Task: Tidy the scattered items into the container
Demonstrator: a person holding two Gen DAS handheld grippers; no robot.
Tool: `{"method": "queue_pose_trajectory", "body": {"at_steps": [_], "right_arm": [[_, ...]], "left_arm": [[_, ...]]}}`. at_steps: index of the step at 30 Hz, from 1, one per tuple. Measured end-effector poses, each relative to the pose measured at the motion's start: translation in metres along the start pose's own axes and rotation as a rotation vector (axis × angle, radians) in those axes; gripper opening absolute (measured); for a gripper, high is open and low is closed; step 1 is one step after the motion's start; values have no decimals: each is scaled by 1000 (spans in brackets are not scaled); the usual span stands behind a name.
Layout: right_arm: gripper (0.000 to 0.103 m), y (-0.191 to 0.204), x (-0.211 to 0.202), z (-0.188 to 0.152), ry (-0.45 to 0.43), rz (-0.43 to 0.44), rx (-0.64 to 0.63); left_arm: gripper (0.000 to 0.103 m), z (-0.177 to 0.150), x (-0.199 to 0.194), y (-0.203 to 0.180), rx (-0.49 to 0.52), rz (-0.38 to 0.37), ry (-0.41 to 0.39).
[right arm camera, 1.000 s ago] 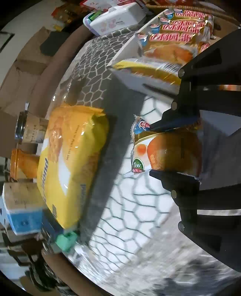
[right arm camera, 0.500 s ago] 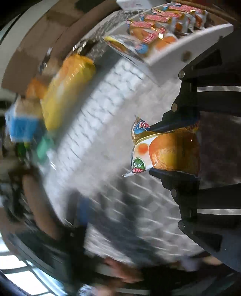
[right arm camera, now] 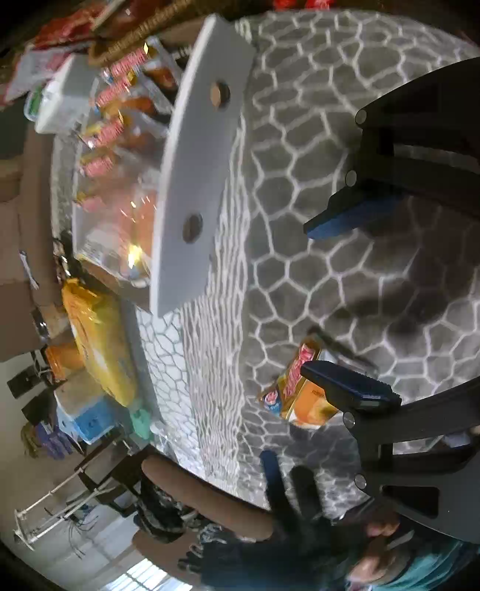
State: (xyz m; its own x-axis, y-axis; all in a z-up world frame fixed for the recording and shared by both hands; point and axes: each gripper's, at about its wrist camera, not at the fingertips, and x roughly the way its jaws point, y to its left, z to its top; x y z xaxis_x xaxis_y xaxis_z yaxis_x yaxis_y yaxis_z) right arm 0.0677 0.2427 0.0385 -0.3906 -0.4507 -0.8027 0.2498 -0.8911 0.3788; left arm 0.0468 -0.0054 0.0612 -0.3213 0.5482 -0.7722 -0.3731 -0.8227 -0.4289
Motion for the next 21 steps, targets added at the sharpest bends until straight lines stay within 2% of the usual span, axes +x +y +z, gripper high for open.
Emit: {"method": "queue_pose_trajectory", "body": {"at_steps": [2,6,7,9,12,14,16,18,20,21], "right_arm": [[70,9,12,-1,27,38,-7],[70,14,35,-4,71,-41,-55],[71,13,36,-2,71,-54,-56],[72,14,35,0,63,-48,-53],[72,10,28,3,13,-21,-29],[72,4,22,4,-28,7,12],[72,2,23,4,-27,35,30],[72,8,31,2,5,17,7],[73,15,45,-3,50,-60,-42],[74,15,42,-4,27,-55,-35]], "left_arm": [[87,-6,9,2,-5,48,18],[87,-19,29,14,-30,108,85],[90,-23,27,13,-8,117,51],[89,-24,28,11,3,136,61],[88,-21,21,12,-17,105,72],[89,-14,12,14,-41,74,37],[89,-3,9,15,-59,58,7],[89,2,14,15,-51,95,13],[91,2,29,15,-10,184,73],[91,0,31,15,10,205,76]]}}
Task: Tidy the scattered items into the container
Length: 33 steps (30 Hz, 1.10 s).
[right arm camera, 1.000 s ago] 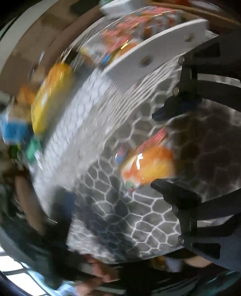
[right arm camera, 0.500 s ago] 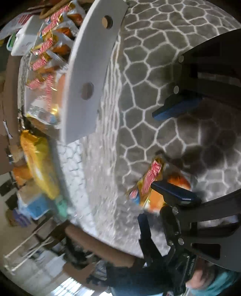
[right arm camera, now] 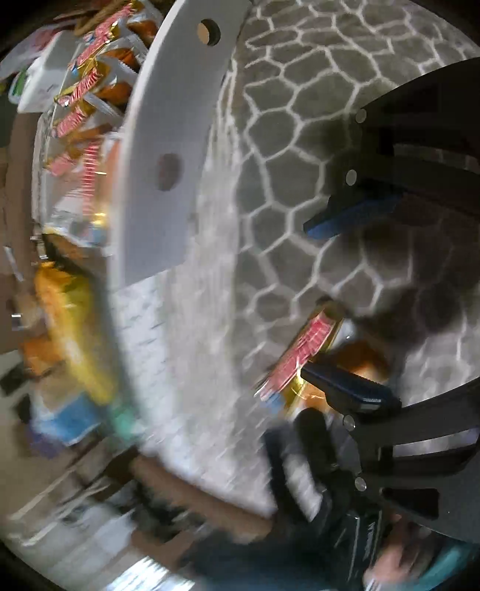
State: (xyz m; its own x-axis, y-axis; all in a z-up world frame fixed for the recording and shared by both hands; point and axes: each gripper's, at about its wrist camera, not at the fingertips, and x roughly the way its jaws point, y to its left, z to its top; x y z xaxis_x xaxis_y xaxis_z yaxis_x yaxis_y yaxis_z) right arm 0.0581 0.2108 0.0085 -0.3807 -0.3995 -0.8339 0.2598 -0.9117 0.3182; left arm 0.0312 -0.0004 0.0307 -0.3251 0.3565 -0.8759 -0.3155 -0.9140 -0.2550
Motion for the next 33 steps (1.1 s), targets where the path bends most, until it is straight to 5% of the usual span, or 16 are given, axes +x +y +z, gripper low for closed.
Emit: {"method": "queue_pose_trajectory", "body": {"at_steps": [3,9,11,12,17,28,33], "right_arm": [[75,-6,-7,0,-11,53,32],[73,-33,-21,-4,-38,244,207],[47,-44,-12,-4,0,342,297],[42,-48,-5,-6,25,382,342],[41,-52,9,-10,62,486,438],[41,-33,13,-8,80,463,347],[41,-27,17,-8,85,433,306]], "left_arm": [[92,-3,-3,3,10,4,-6],[90,0,-23,33,-146,-168,-61],[90,2,-24,36,-147,-215,-65],[88,4,-22,34,-135,-238,-57],[80,7,-5,18,-54,-225,11],[50,0,4,24,-60,-264,39],[47,1,5,17,-36,-278,49]]}}
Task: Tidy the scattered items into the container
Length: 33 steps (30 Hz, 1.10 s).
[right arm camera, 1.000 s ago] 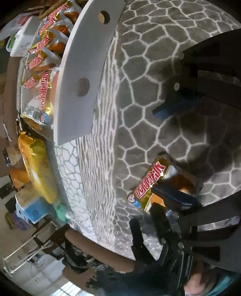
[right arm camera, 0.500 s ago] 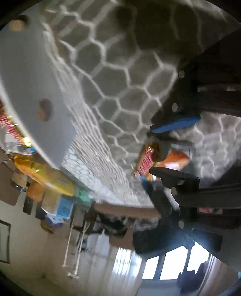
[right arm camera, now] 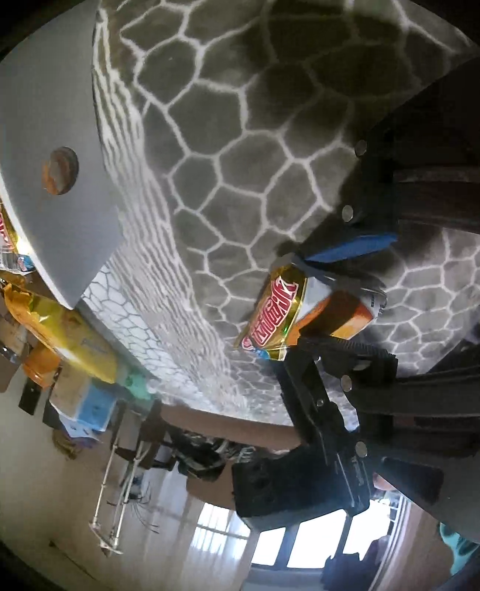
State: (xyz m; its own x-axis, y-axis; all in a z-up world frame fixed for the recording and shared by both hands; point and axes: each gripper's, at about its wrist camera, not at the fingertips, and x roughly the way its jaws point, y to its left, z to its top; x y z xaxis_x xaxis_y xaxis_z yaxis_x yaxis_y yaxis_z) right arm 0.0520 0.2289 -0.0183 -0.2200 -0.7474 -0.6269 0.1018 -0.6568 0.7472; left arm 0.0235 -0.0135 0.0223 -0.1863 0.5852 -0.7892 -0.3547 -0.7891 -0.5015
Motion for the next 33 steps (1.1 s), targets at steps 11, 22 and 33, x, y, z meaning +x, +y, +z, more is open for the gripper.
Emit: {"method": "queue_pose_trajectory", "body": {"at_steps": [11,22,33], "right_arm": [[30,1,-7,1,-32,-1,-33],[34,-12,-9,0,-11,-14,-14],[31,16,-62,5,-110,-71,-179]], "left_arm": [[34,0,2,14,-97,-158,8],[32,-1,9,16,-109,-183,24],[32,27,0,-24,-29,-219,22]]}}
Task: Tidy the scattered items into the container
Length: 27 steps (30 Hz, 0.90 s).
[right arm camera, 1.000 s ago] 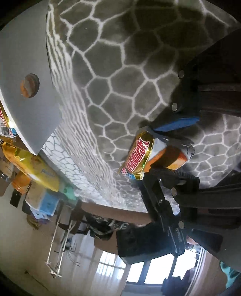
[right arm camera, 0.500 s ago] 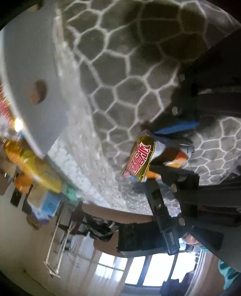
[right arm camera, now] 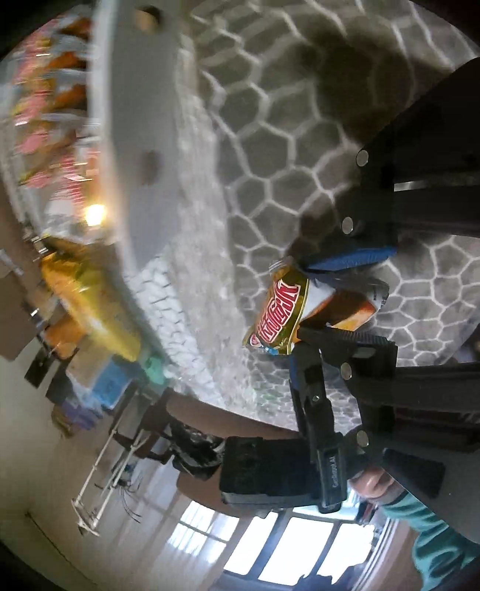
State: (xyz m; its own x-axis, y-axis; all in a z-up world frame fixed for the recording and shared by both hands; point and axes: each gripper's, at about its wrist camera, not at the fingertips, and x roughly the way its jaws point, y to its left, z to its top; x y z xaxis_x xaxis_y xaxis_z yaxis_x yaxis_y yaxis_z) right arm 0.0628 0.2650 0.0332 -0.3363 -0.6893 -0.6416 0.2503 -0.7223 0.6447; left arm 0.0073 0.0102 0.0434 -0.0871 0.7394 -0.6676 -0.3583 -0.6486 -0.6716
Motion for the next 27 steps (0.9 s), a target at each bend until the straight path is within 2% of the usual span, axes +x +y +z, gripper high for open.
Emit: {"method": "queue_pose_trajectory", "body": {"at_steps": [6,13,18,22,27], "right_arm": [[31,-9,-53,43,-84,-78,-54],[31,-45,-105,107,-173,-206,-178],[31,-77,-92,128,-170,-233,-186],[31,-98,-78,121,-152,-205,-143],[31,-119,-59,111,-78,-200,-91]], "left_arm": [[32,54,17,-54,89,-14,-13],[33,127,75,-111,174,-33,-22],[33,149,121,-109,172,12,21],[33,149,137,-97,158,39,51],[34,146,155,-90,163,90,112]]}}
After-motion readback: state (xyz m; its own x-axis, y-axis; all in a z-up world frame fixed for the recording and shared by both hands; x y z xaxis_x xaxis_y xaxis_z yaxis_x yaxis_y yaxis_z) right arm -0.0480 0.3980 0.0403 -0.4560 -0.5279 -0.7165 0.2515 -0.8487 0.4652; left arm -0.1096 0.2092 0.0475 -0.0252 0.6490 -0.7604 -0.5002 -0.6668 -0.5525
